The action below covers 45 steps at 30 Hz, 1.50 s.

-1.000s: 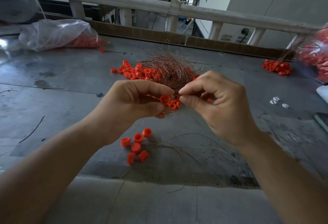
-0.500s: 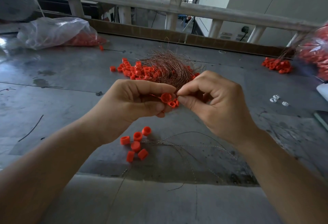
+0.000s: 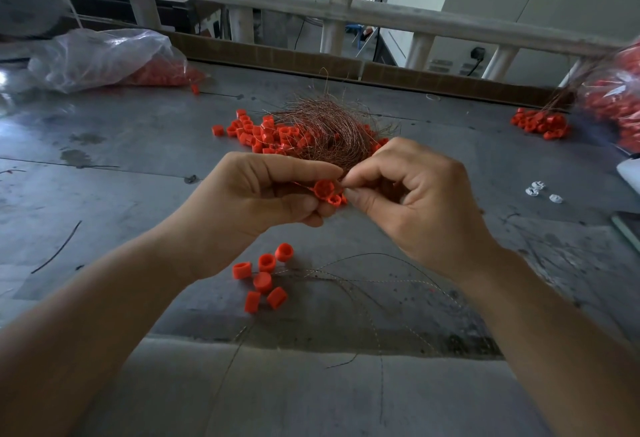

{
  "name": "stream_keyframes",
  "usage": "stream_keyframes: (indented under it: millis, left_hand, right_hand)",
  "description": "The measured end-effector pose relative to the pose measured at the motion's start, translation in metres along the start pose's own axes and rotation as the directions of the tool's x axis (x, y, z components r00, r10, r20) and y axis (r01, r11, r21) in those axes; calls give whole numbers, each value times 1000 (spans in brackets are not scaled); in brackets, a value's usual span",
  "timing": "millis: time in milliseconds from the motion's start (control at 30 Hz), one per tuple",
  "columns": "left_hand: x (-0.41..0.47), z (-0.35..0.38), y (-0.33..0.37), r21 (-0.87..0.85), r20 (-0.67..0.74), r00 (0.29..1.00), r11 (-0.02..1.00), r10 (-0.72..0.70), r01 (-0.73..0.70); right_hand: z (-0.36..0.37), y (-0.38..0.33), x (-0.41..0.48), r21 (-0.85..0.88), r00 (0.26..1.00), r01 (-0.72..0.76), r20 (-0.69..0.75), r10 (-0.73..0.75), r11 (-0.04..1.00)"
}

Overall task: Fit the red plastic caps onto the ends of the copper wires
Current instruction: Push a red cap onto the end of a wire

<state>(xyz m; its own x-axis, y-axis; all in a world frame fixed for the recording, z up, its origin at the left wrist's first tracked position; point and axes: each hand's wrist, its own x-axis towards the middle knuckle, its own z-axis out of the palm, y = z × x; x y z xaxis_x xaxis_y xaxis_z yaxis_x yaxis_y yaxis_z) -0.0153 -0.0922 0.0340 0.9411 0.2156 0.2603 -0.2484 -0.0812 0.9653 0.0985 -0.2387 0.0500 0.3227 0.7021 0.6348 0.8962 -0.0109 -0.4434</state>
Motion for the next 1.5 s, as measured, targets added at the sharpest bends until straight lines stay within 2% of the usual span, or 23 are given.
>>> stream_keyframes:
  millis: [267,400,600,867,1133,1233,1333,1400,1500]
  left_hand:
    - [-1,0,2,-35,-36,999,999,37,-38]
    - [-1,2,2,-120,-82,996,992,23,-33]
    - [-2,1,6,-214,-52,998,976,16,-27]
    - [-3,3,2,-210,-1,1000,978,19,-19]
    - [-1,3,-1,-227,13,1000,974,-7,10]
    - [-1,3,-2,-249,-10,1000,969,-13,10]
    - [0,3,-2,-253,-11,1000,967,-12,9]
    - [0,3,-2,-253,-13,1000,967,-11,7]
    - [0,3,-1,-259,-14,1000,966,-3,-1]
  right_hand:
    - [0,0,0,60,998,-40,45,38,997]
    - [-4,-3,1,191,988,-132,108,113,973]
    - [-5,-5,1,358,959,-274,165,228,893]
    - [7,-4,-2,372,943,-311,233,236,875]
    - [10,-2,-2,360,948,-289,237,212,887]
    - [5,7,1,283,944,-305,215,250,909]
    - [-7,36,6,41,927,-374,43,372,927]
    - [-16,57,7,-119,888,-459,-52,456,880]
    - [-19,82,3,-235,828,-557,-82,555,797]
